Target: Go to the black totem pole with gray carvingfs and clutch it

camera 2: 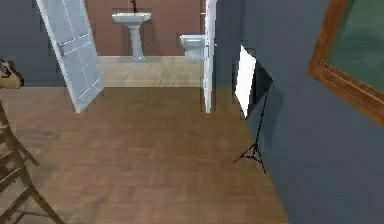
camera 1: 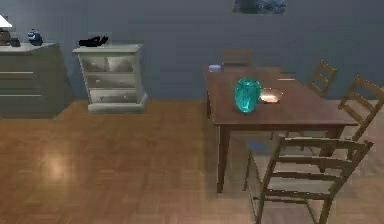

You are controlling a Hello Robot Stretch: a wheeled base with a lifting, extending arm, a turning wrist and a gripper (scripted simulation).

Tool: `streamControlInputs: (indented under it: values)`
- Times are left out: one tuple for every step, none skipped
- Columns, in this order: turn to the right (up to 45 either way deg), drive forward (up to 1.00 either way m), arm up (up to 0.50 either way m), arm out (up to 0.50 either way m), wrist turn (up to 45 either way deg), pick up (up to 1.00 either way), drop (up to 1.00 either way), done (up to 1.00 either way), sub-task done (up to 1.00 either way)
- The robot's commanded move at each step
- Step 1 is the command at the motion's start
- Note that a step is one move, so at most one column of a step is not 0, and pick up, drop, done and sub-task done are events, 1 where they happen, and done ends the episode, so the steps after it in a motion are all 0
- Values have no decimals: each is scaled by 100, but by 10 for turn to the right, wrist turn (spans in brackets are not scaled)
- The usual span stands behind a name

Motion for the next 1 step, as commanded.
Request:
streamControlInputs:
  values:
    - [450, 0, 0, 0, 0, 0, 0, 0, 0]
